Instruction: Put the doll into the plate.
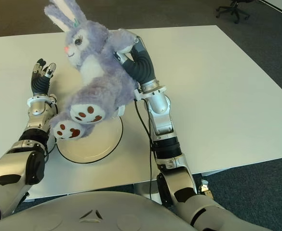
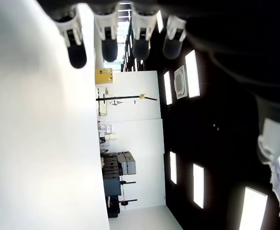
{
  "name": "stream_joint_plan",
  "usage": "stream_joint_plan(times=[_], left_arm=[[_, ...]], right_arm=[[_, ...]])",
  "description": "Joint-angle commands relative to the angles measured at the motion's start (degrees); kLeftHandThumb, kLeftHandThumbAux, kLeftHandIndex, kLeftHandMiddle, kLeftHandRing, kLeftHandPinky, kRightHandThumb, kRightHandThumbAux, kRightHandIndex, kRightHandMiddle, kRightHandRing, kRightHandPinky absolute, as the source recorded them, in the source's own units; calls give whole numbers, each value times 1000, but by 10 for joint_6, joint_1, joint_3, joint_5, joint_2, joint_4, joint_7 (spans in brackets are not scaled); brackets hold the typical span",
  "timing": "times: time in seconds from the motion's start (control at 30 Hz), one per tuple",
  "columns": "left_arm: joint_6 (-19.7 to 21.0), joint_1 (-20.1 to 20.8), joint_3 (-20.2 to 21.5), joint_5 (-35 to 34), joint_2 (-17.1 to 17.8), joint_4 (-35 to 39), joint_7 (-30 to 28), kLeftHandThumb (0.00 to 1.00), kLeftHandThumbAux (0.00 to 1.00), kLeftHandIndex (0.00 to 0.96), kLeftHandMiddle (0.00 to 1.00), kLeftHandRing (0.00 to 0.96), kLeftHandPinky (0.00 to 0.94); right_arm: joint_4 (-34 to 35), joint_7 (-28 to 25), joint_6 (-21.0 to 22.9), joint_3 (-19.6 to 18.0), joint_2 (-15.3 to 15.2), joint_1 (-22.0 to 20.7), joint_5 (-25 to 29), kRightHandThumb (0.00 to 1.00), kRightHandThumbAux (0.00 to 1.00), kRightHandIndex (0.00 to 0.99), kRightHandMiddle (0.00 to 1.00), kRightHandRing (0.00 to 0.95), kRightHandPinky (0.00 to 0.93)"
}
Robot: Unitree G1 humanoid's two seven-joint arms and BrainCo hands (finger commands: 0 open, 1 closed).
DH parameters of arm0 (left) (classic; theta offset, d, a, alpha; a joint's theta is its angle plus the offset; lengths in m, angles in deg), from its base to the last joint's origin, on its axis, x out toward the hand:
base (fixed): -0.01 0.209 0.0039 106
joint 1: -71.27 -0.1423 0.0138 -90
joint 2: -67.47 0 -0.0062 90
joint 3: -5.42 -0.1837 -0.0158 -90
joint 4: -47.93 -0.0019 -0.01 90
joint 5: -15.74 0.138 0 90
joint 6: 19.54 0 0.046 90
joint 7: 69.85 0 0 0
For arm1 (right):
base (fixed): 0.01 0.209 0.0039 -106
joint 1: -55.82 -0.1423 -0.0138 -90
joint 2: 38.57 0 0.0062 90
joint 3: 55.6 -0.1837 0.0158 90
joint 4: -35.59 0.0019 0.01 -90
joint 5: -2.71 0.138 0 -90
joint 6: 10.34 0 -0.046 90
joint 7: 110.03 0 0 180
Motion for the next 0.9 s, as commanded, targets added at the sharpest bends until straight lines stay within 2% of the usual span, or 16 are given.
stream_joint_plan(times=[0.03,0.1,0.27,0.67,0.9], left_arm=[[31,-76,-7,0,-54,-49,3,46,474,0,34,82,164],[26,-77,-7,-1,-56,-47,2,50,469,0,36,106,204],[19,-81,-5,-7,-60,-42,-7,42,477,0,36,117,216],[21,-89,-12,-7,-64,-33,-10,3,485,0,45,98,154],[26,-89,-14,-4,-64,-34,-8,0,474,0,32,75,131]], right_arm=[[4,6,6,5,4,8,-8,847,670,397,569,682,701],[5,8,8,8,4,9,-16,846,670,394,562,670,687],[8,6,15,13,1,12,-26,848,670,396,567,675,695],[9,-36,35,30,0,16,9,845,672,390,558,666,698],[2,-41,26,36,4,19,1,845,672,389,557,671,706]])
